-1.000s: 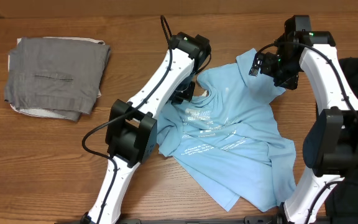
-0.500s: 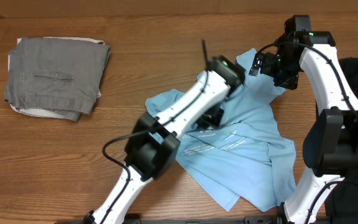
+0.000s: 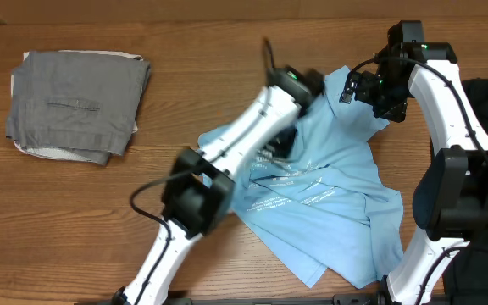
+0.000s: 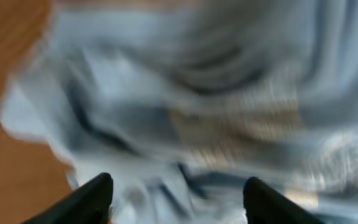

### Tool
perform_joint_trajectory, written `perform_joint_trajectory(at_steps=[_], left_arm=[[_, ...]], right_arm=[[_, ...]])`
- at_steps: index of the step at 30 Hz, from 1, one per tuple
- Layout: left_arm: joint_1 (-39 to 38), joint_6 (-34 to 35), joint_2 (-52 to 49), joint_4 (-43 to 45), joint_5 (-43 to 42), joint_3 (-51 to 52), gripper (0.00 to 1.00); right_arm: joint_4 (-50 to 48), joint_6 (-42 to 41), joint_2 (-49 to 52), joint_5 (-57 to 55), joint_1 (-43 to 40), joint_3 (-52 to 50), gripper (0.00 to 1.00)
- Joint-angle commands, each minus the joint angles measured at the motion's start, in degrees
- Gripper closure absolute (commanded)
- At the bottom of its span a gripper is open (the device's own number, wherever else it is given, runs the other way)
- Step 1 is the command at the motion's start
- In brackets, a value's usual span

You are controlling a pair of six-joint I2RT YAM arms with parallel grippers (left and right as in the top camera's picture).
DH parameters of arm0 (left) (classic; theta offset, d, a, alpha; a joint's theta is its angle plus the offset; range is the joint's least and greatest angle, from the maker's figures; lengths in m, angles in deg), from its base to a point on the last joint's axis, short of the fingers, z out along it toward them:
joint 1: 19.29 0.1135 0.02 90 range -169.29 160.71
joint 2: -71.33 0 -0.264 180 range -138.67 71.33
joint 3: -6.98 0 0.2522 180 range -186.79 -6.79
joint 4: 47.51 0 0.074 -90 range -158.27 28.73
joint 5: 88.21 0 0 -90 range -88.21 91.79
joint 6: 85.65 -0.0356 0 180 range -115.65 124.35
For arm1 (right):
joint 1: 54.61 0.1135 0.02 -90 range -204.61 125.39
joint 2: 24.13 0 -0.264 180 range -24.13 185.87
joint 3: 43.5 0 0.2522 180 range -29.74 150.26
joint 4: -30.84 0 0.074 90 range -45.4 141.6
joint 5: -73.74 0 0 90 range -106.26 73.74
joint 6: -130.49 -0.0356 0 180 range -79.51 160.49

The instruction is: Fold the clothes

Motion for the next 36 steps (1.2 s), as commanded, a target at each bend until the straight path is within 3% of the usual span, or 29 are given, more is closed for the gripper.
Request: perform_joint_trajectory(at_steps=[1, 7, 18, 23, 31, 36], left_arm=[[4.9, -6.8, 1.0, 2.8, -3.3, -1.0, 0.29], [8.5, -7.0, -1.2, 5.8, -3.3, -0.5, 0.3], [8.6, -7.8, -4.5, 6.1, -2.1, -0.2, 0.31], [8.7, -7.6, -5.1, 6.1, 1.1, -0.2, 0.5], [8.7, -7.6, -5.0, 4.6, 4.1, -0.4, 0.95], [8.2, -5.5, -4.7, -1.5, 4.2, -3.0, 0.96]], right_arm=[[-0.2, 0.0, -1.5, 0.3, -0.2, 1.0, 0.0], [-0.2, 0.0, -1.5, 0.3, -0.2, 1.0, 0.0], [-0.2, 0.0, -1.5, 0.3, -0.2, 1.0, 0.0], [-0.2, 0.0, -1.5, 0.3, -0.2, 1.0, 0.0], [-0.2, 0.0, -1.5, 0.3, -0.2, 1.0, 0.0], [-0.2, 0.0, -1.5, 0.3, -0.2, 1.0, 0.0]])
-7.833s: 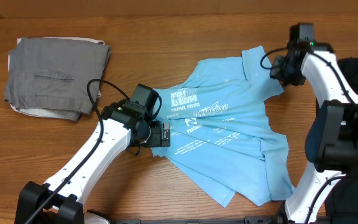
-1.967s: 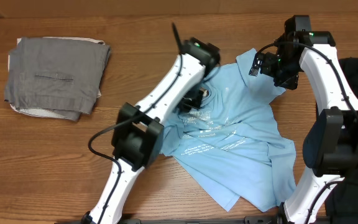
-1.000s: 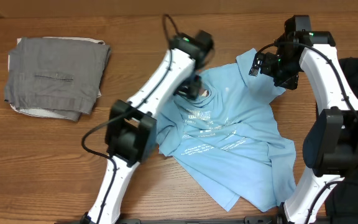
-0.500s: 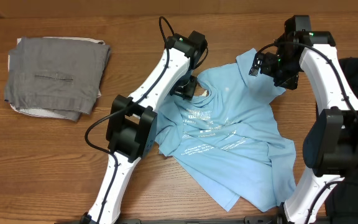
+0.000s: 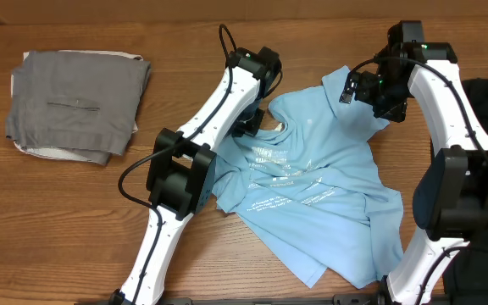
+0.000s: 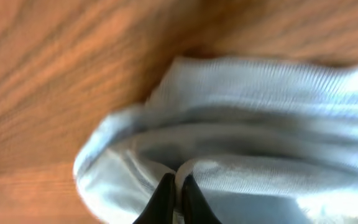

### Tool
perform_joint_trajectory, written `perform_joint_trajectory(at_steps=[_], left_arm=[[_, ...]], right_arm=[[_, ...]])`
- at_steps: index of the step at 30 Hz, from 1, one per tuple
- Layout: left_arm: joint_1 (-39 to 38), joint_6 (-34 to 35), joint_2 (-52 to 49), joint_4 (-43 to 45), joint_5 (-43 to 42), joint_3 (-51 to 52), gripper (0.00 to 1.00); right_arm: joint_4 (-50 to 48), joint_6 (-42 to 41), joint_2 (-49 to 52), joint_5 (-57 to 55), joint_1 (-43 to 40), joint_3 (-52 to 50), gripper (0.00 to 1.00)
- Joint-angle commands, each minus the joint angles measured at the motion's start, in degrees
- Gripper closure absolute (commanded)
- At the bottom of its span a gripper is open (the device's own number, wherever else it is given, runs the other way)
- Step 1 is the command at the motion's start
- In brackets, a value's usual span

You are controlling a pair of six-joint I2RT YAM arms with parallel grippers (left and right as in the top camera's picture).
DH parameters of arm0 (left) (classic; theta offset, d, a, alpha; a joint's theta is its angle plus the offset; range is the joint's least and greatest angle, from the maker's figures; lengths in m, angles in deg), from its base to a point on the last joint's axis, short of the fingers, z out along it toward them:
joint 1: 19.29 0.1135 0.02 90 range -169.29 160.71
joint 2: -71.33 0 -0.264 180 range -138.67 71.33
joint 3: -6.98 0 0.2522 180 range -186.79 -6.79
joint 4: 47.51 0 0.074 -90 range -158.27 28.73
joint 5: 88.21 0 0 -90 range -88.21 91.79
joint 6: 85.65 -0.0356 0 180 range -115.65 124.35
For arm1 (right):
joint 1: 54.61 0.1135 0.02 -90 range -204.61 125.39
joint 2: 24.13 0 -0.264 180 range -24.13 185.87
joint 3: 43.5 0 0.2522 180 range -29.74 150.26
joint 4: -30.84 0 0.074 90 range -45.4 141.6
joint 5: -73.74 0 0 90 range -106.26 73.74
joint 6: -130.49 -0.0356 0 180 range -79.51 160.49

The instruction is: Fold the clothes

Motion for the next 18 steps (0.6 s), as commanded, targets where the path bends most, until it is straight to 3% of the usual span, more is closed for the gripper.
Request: perform_joint_trajectory(at_steps=[1, 6, 18], left_arm=[[-1.2, 1.8, 0.2, -3.1, 1.6, -2.7, 0.96], [-4.3, 3.1, 3.3, -7.9, -0.6, -2.8, 0.96], [-16.2, 6.3, 3.9, -9.7, -4.7, -2.1, 0.91]], right_arm=[[-0.2, 0.0, -1.5, 0.3, -0.2, 1.0, 0.0], [-0.2, 0.0, -1.5, 0.3, -0.2, 1.0, 0.0], [-0.2, 0.0, -1.5, 0.3, -0.2, 1.0, 0.0]])
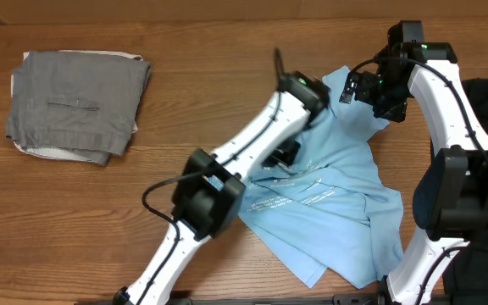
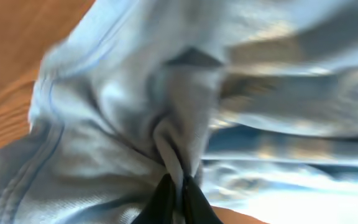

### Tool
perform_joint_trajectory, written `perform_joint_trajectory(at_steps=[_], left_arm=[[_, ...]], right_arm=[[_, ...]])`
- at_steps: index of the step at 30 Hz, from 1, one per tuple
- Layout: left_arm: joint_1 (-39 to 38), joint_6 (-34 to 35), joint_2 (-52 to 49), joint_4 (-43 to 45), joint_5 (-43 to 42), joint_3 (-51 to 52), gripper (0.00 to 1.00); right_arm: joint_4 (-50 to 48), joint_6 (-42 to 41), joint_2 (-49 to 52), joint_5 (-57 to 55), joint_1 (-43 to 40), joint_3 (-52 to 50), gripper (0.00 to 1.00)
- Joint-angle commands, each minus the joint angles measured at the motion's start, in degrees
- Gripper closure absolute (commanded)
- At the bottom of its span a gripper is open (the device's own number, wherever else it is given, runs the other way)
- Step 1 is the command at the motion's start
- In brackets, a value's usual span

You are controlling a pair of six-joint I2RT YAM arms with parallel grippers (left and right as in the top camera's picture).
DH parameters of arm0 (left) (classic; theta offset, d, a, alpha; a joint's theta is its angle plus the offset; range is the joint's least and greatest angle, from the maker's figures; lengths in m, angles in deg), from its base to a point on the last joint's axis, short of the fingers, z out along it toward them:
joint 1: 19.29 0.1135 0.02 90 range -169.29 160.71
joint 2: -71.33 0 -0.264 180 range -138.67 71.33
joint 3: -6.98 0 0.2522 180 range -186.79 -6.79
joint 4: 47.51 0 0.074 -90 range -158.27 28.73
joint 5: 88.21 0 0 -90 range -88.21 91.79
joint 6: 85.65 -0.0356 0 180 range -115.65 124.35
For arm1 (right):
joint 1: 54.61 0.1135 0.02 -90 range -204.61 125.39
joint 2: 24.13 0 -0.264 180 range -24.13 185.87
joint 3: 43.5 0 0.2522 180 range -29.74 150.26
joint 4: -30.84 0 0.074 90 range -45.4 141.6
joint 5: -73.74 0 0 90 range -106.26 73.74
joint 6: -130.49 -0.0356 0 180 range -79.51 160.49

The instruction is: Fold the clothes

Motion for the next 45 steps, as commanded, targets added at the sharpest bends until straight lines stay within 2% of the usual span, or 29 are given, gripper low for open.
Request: perform_joint_trajectory(at_steps=[1, 6, 9, 11, 13, 15, 18, 20, 25, 27, 30, 31, 33, 38, 45], left_arm=[[-2.8, 3.1, 2.2, -0.3, -1.4, -0.5, 0.9], [-5.8, 3.8, 2.1, 0.9, -4.5, 3.0, 0.88], [-7.4, 3.8, 2.1, 3.3, -6.3, 6.9, 0.8], [-8.1, 3.8, 2.1, 4.7, -7.4, 9.4, 0.78], [-8.5, 3.5, 2.1, 7.3, -10.5, 13.1, 0.88], [-8.7, 3.4, 2.1, 8.2, -12.1, 14.3, 0.93], [-8.7, 1.7, 2.5, 8.6, -14.1, 13.7, 0.95], [-8.7, 1.6, 4.1, 8.4, -14.3, 12.3, 0.91], [-7.2, 1.5, 10.9, 8.6, -13.3, 10.6, 0.8], [-4.9, 2.3, 15.0, 10.1, -13.1, 10.2, 0.7], [-1.4, 3.5, 18.1, 12.6, -13.2, 10.2, 0.4], [0.0, 3.6, 18.5, 13.5, -13.4, 10.2, 0.37], [2.8, 3.6, 18.6, 15.3, -13.7, 10.2, 0.37], [8.9, 1.8, 14.6, 19.8, -17.4, 10.3, 0.49], [10.0, 1.8, 7.6, 22.5, -18.8, 10.3, 0.5]], right_arm=[[-0.2, 0.0, -1.5, 0.3, -0.2, 1.0, 0.0], [-0.2, 0.0, -1.5, 0.3, -0.2, 1.0, 0.0], [-0.2, 0.0, -1.5, 0.3, -0.2, 1.0, 0.0], [-0.2, 0.0, -1.5, 0.3, -0.2, 1.0, 0.0], [-0.2, 0.0, -1.5, 0.3, -0.2, 1.0, 0.0], [-0.2, 0.0, -1.5, 0.3, -0.2, 1.0, 0.0], [-0.2, 0.0, -1.5, 0.3, -0.2, 1.0, 0.0], [-0.2, 0.0, -1.5, 0.3, -0.2, 1.0, 0.0], [-0.2, 0.0, -1.5, 0.3, -0.2, 1.0, 0.0], [-0.2, 0.0, -1.5, 0.3, -0.2, 1.0, 0.0], [-0.2, 0.0, -1.5, 0.3, -0.2, 1.0, 0.0], [-0.2, 0.0, -1.5, 0.3, -0.2, 1.0, 0.0], [-0.2, 0.0, -1.5, 0.3, -0.2, 1.0, 0.0], [-0.2, 0.0, -1.5, 0.3, -0.2, 1.0, 0.0], [-0.2, 0.0, -1.5, 0.3, -0.2, 1.0, 0.0]])
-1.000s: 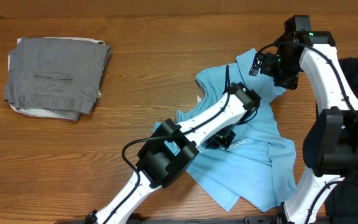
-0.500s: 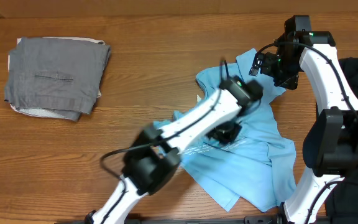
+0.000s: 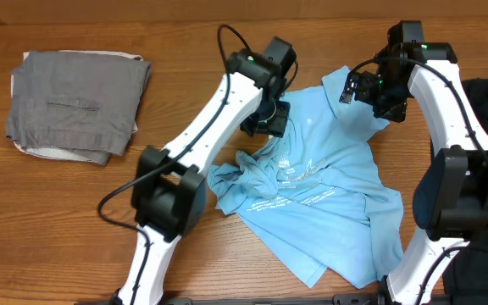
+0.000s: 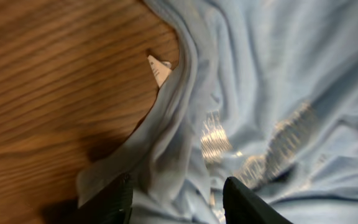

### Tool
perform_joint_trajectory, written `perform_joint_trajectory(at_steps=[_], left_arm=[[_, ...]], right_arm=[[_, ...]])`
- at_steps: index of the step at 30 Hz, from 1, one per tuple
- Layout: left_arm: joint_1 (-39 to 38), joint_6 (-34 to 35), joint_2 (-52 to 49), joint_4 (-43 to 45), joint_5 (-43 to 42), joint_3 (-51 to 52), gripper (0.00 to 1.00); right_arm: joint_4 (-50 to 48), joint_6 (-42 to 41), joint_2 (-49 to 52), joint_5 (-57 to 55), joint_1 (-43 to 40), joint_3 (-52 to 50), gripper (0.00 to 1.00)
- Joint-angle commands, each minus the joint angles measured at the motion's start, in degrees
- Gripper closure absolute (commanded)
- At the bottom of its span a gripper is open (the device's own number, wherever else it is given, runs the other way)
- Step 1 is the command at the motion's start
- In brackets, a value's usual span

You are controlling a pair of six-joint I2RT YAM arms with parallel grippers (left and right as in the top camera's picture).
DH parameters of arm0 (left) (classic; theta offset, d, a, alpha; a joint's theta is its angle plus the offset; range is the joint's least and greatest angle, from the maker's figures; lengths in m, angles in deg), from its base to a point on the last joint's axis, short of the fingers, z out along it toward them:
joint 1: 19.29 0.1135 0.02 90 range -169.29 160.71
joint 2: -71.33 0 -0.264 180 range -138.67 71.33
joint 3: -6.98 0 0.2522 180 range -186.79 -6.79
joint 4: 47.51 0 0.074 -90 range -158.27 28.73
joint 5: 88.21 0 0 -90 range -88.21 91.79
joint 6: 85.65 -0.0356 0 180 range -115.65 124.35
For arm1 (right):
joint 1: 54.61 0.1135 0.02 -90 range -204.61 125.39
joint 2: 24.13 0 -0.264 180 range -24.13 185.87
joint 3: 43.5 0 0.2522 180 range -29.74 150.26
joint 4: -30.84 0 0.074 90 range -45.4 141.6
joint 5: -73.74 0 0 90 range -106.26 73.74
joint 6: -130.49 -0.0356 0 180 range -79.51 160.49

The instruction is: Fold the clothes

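A light blue T-shirt (image 3: 329,195) with pale print lies crumpled at the table's centre right, its left part bunched up. My left gripper (image 3: 265,120) hovers over the shirt's upper left edge. In the left wrist view it (image 4: 179,202) is open, with rumpled blue fabric (image 4: 260,74) below the fingers and a white label (image 4: 159,68) at the shirt's edge. My right gripper (image 3: 350,87) is at the shirt's upper right corner and appears shut on that cloth.
A folded stack of grey clothes (image 3: 74,97) lies at the table's far left. Dark fabric sits at the right edge behind the right arm. Bare wood (image 3: 100,220) lies between the stack and the shirt.
My left gripper was shut on a pinch of the shirt over its middle. Now it is open at the shirt's upper left edge, and the cloth's left side lies bunched. The right arm is unchanged.
My left gripper was first open over the shirt. Then it was shut on the shirt's edge at the upper left, then shut on fabric over the shirt's middle. Now it is open and the cloth lies loose. The right gripper stayed at the upper right corner throughout.
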Motion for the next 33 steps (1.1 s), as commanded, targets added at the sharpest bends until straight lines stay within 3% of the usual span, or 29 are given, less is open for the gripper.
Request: perform_joint_trajectory(at_steps=[1, 5, 14, 17, 22, 27, 33], left_arm=[[-0.7, -1.2, -4.1, 0.9, -2.1, 0.1, 0.5], [-1.1, -0.8, -7.3, 2.4, 0.0, 0.1, 0.47], [-0.9, 0.3, -10.3, 4.1, 5.7, 0.2, 0.6], [-0.9, 0.3, -11.9, 4.2, 7.0, 0.2, 0.76], [-0.7, 1.3, -12.9, 3.7, 10.6, 0.2, 0.91], [1.6, 5.0, -12.8, 0.6, 21.5, 0.2, 0.9], [7.9, 5.2, -12.8, -1.6, 22.6, 0.2, 0.83]], right_arm=[[-0.2, 0.0, -1.5, 0.3, -0.2, 1.0, 0.0], [-0.2, 0.0, -1.5, 0.3, -0.2, 1.0, 0.0], [-0.2, 0.0, -1.5, 0.3, -0.2, 1.0, 0.0], [-0.2, 0.0, -1.5, 0.3, -0.2, 1.0, 0.0], [-0.2, 0.0, -1.5, 0.3, -0.2, 1.0, 0.0], [-0.2, 0.0, -1.5, 0.3, -0.2, 1.0, 0.0], [-0.2, 0.0, -1.5, 0.3, -0.2, 1.0, 0.0]])
